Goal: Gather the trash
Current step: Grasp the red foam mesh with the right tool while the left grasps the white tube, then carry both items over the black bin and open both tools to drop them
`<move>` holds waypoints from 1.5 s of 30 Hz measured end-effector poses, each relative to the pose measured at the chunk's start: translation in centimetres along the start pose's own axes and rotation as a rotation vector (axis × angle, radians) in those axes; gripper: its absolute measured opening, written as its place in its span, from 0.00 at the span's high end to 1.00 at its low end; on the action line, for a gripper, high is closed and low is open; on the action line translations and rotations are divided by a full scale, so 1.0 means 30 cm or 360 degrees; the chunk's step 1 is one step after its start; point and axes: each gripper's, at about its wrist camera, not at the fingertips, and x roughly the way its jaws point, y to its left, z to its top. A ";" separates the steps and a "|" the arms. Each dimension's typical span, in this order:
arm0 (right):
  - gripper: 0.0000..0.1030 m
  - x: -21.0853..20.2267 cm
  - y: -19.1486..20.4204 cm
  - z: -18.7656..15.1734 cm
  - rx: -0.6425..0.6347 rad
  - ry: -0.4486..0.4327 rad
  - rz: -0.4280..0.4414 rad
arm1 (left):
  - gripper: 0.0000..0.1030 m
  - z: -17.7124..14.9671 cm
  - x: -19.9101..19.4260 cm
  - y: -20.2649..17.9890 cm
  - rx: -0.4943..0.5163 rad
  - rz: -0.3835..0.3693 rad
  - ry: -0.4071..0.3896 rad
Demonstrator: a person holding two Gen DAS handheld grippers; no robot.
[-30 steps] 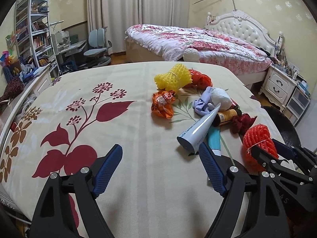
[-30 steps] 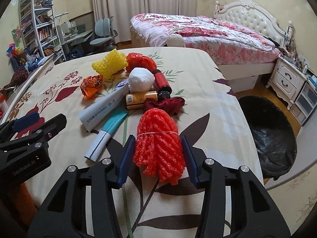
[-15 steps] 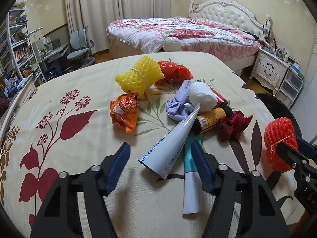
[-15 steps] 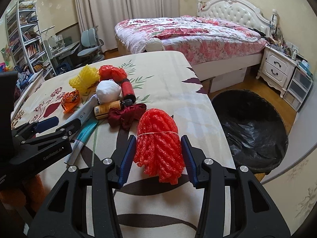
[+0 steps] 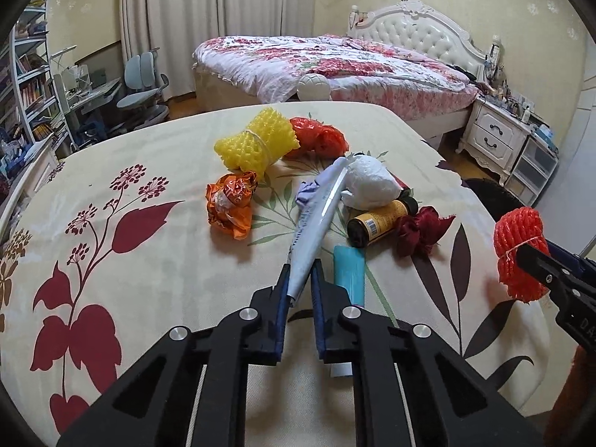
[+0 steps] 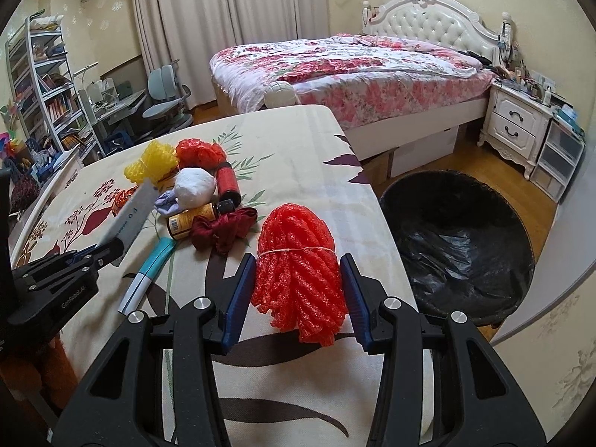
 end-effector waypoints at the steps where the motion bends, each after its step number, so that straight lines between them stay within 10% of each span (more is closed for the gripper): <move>1: 0.56 -0.003 -0.006 0.002 0.0001 -0.0007 -0.0008 | 0.89 0.003 -0.013 0.001 -0.0013 -0.0004 -0.0009; 14: 0.56 -0.040 -0.183 0.061 0.0069 -0.0142 -0.0219 | 0.91 0.096 -0.104 -0.189 0.0062 -0.0179 -0.0176; 45: 0.56 0.173 -0.626 0.131 0.0320 -0.0083 -0.0527 | 0.90 0.240 0.304 -0.822 0.0460 -0.0356 -0.0010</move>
